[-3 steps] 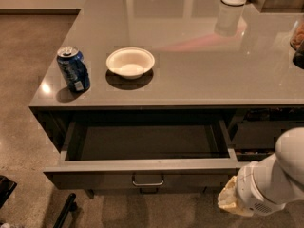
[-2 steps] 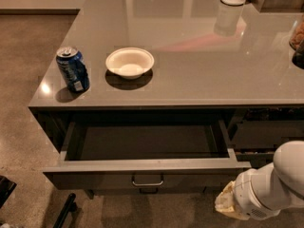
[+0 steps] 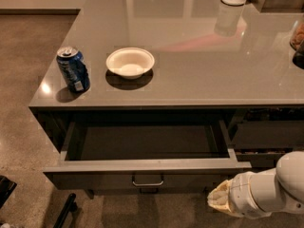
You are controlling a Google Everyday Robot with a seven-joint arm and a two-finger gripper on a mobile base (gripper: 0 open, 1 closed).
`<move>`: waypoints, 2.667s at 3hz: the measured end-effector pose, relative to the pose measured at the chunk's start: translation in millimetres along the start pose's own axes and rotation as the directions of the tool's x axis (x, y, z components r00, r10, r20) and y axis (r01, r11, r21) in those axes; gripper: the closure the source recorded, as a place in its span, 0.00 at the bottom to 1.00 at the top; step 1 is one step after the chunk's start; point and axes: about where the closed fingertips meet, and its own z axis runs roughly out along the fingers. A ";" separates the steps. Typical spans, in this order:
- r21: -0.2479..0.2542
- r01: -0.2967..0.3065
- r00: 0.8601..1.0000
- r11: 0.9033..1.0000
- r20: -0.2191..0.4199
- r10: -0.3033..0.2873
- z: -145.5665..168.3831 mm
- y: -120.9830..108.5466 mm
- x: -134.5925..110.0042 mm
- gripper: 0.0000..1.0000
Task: Close top drawer
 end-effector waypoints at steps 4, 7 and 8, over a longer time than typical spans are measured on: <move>0.359 0.217 0.954 0.908 0.118 -0.274 19.9 -53.9 -53.7 1.00; 0.423 0.204 0.948 0.883 0.138 -0.286 25.4 -95.2 -71.0 1.00; 0.454 0.213 0.948 0.865 0.118 -0.295 26.2 -123.3 -85.5 1.00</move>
Offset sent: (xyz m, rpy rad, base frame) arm 0.0452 0.0348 0.0215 0.0377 -0.5336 0.0559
